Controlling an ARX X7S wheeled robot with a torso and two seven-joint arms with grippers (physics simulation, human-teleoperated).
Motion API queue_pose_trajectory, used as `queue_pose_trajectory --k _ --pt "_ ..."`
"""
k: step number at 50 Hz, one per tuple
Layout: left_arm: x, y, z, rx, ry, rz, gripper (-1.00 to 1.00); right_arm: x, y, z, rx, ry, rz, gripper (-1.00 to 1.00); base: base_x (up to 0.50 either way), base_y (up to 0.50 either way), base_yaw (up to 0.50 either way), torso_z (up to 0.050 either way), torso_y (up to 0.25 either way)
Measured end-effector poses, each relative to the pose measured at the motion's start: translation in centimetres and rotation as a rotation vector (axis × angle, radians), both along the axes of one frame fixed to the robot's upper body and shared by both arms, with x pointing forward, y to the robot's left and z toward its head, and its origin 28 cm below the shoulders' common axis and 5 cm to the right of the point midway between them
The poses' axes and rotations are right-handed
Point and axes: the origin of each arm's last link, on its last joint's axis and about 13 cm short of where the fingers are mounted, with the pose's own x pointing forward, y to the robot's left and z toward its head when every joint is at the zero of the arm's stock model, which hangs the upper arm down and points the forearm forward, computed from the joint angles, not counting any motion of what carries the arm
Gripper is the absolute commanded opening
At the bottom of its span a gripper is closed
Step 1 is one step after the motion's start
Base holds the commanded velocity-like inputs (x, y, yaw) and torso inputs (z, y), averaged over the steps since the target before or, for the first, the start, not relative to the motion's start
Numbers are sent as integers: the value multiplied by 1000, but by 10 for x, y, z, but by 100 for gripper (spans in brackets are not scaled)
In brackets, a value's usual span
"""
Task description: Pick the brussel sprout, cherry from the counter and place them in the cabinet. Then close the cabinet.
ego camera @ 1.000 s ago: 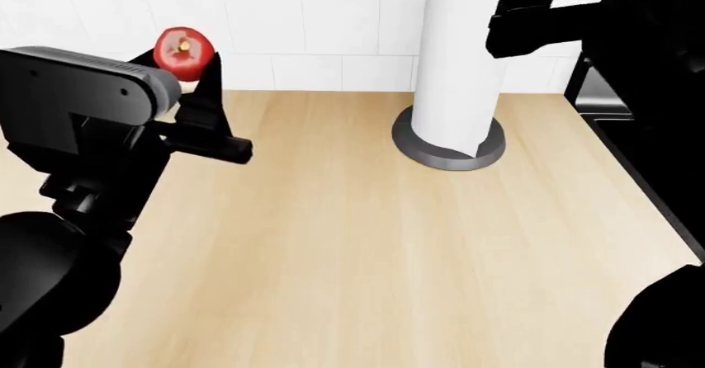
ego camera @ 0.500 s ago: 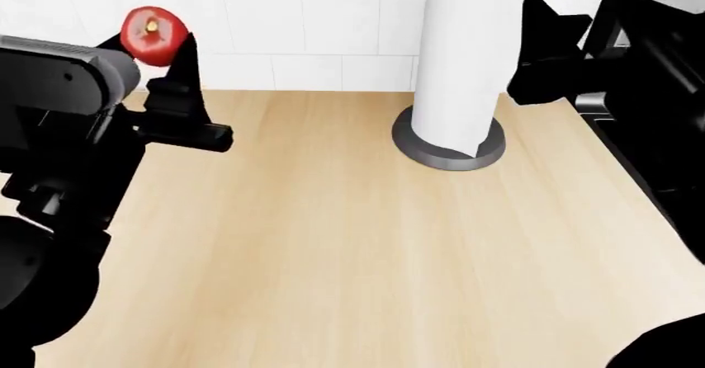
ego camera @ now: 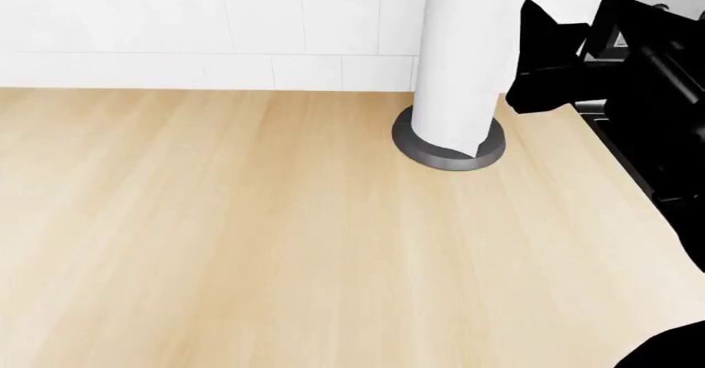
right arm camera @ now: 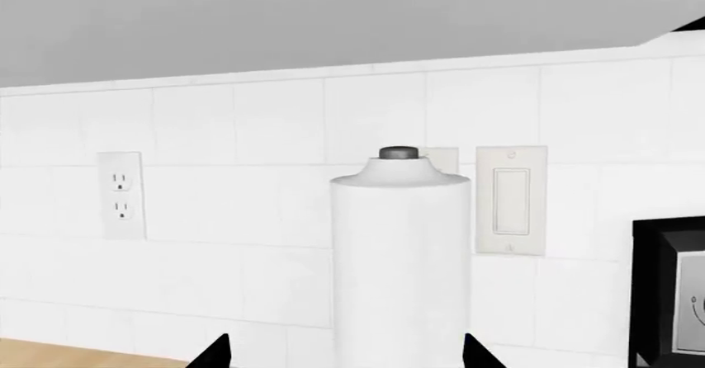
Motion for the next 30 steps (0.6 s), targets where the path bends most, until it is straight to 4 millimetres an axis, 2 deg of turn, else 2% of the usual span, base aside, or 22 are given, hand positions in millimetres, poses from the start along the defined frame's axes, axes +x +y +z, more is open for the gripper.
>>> queue_pose_trajectory --k 16,30 --pt "-7 -4 51 -11 -129 26 -100 -1 0 1 1 -2 1 100 0 0 0 0 0" --pt "15 -9 91 -31 -145 43 -100 0 1 -1 1 2 4 100 0 0 0 0 0"
